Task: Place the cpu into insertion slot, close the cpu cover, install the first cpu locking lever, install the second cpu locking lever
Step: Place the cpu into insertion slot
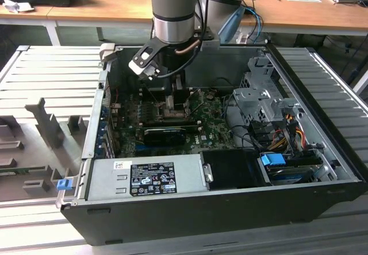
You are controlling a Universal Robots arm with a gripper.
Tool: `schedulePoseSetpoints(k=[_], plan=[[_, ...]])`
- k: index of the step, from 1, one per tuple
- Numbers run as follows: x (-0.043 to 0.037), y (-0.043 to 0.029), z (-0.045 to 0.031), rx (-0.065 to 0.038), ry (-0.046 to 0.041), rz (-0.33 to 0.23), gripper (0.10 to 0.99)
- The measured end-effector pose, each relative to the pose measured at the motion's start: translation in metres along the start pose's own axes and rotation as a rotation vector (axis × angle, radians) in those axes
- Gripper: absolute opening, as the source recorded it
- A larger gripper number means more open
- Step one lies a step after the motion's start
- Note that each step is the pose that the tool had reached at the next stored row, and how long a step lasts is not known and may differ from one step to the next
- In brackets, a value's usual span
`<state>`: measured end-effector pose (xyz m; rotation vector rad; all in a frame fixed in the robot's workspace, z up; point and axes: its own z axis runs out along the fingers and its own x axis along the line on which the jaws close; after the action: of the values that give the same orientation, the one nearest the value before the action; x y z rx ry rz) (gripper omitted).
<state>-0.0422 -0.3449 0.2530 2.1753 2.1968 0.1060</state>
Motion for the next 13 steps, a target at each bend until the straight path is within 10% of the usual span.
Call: schedulePoseSetpoints(k=[13], plan=[[0.0064,-0.0074,0.0246,0.000,-0.0001,0.003,0.529]])
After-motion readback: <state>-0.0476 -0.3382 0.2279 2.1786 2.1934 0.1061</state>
